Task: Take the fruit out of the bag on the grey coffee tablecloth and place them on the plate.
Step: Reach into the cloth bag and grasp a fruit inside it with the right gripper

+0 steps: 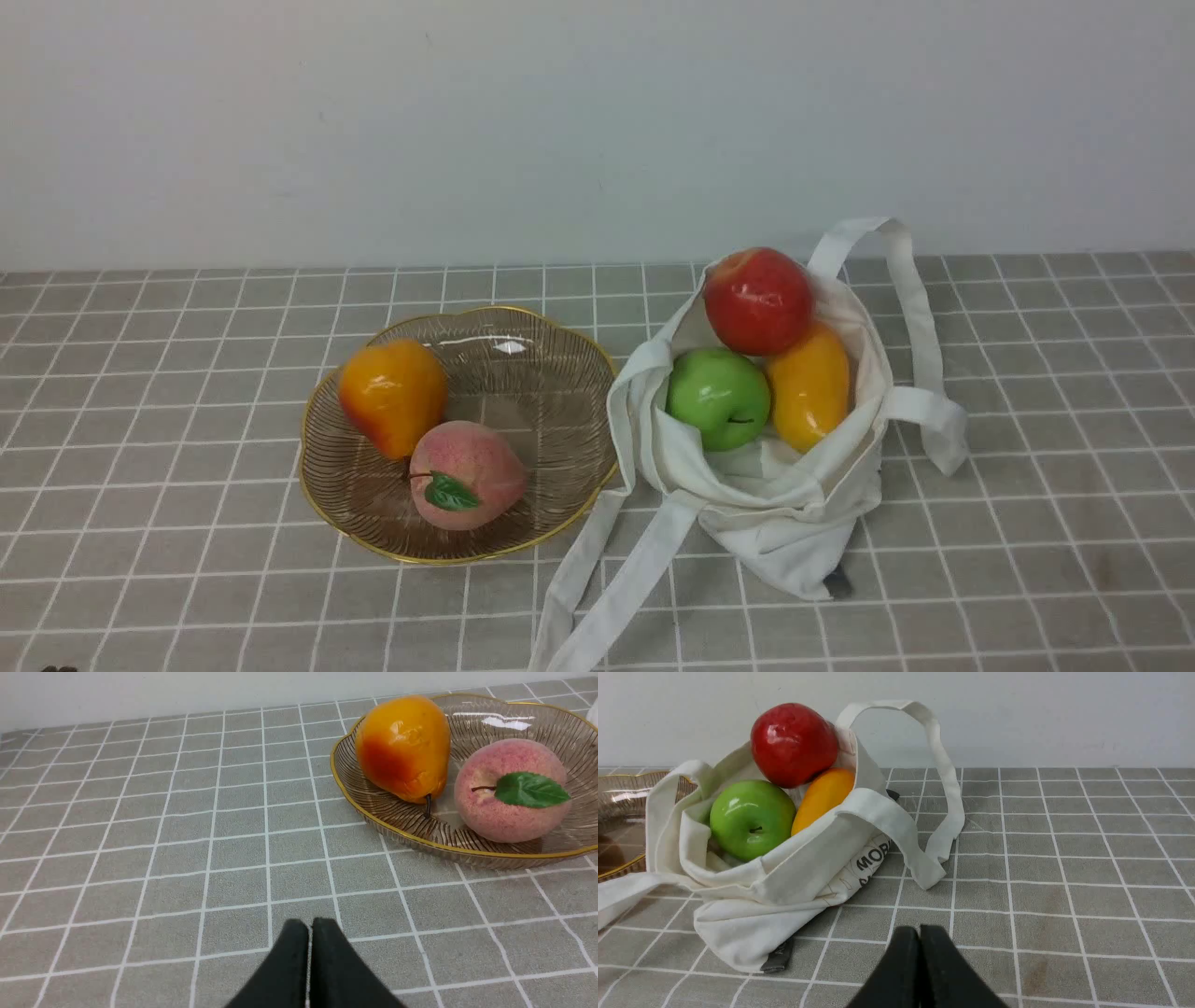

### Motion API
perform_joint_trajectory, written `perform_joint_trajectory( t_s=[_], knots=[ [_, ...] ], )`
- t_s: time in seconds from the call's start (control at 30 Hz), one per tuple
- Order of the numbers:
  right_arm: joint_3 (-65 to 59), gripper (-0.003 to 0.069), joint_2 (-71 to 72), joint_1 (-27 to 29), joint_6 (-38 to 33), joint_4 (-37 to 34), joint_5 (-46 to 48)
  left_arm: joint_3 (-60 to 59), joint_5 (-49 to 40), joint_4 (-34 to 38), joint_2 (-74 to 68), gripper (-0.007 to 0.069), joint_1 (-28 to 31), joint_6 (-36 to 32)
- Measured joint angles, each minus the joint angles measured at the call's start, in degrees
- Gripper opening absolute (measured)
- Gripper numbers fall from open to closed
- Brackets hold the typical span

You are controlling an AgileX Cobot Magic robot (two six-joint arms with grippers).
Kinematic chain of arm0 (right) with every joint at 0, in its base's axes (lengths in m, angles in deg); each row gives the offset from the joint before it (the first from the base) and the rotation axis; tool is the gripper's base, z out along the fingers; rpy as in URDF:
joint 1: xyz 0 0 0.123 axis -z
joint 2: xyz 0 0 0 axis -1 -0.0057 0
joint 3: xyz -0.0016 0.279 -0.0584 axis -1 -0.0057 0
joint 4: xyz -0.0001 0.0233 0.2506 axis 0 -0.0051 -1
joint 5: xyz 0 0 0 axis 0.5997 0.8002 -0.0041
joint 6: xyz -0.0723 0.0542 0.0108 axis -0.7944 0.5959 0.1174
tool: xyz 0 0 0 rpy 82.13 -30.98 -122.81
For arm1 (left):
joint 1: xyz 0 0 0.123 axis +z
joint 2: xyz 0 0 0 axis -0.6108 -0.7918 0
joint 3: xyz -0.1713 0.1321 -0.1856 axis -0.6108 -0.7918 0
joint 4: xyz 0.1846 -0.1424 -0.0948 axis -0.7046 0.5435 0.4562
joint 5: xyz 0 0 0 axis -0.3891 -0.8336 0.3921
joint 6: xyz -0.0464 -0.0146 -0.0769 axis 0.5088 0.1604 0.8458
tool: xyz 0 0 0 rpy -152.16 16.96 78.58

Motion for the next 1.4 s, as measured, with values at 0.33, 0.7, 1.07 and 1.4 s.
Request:
perform_joint_trajectory(
  t_s=[0.33,0.7,1.07,1.4],
  knots=[
    [0.00,-0.0015,0.00,0.00,0.00,0.00,0.00,0.00,0.00,0.00,0.00,-0.0008,0.00,0.00],
    [0.00,-0.0015,0.00,0.00,0.00,0.00,0.00,0.00,0.00,0.00,0.00,-0.0008,0.00,0.00],
    [0.00,-0.0015,0.00,0.00,0.00,0.07,0.00,0.00,0.00,0.00,0.00,-0.0008,0.00,0.00],
    [0.04,-0.0015,0.00,0.00,0.00,1.77,0.30,0.00,0.00,0.00,0.00,-0.0008,0.00,0.00]
  ],
)
